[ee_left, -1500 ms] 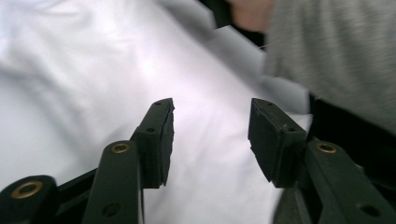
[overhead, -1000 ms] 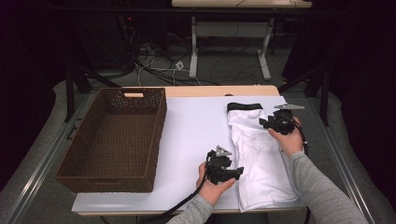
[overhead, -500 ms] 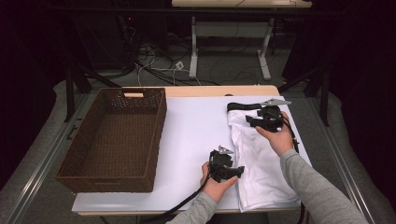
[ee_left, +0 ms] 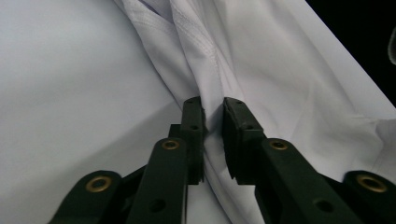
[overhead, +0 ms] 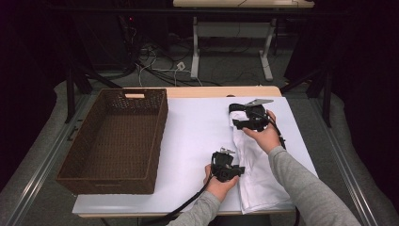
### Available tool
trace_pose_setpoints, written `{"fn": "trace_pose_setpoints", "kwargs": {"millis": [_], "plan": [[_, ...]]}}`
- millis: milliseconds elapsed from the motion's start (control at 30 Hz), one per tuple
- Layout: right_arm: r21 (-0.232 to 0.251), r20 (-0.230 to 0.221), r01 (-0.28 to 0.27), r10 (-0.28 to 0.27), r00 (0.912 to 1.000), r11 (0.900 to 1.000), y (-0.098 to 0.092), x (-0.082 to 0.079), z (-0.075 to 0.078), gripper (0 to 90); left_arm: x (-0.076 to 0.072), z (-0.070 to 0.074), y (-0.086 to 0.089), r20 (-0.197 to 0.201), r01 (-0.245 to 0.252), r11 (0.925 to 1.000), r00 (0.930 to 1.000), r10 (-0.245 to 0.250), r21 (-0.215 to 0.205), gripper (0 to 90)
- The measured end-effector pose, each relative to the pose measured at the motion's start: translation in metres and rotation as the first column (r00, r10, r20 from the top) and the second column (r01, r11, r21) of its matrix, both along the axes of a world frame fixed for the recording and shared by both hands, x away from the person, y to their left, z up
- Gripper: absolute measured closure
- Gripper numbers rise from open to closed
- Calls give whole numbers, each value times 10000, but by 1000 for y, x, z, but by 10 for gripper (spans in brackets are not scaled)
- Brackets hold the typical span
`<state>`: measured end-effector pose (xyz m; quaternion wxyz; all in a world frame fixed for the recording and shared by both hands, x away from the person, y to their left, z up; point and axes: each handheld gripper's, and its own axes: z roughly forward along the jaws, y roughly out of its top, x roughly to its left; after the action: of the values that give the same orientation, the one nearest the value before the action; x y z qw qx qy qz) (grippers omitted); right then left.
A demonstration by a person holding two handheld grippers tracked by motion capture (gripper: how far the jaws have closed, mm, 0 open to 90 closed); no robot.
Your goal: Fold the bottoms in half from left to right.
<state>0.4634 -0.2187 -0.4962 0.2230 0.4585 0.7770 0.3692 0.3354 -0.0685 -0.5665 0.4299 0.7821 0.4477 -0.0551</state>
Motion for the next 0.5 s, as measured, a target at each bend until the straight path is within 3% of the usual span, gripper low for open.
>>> {"fn": "trace_pose_setpoints", "kwargs": {"millis": [100, 233, 500], "plan": [[-133, -325, -46, 41, 9995, 9999, 8, 4, -6, 378, 0, -1, -1, 37, 70, 10000, 10000, -70, 12, 848], [-228, -550, -15, 2, 9985, 9997, 16, 10, -12, 383, -4, 2, 0, 251, 179, 9998, 9995, -181, 61, 867], [-1507, -823, -130, 6, 9966, 9885, 31, 19, -31, 386, -12, 11, 5, 533, 273, 9994, 9982, -261, -225, 871]]}}
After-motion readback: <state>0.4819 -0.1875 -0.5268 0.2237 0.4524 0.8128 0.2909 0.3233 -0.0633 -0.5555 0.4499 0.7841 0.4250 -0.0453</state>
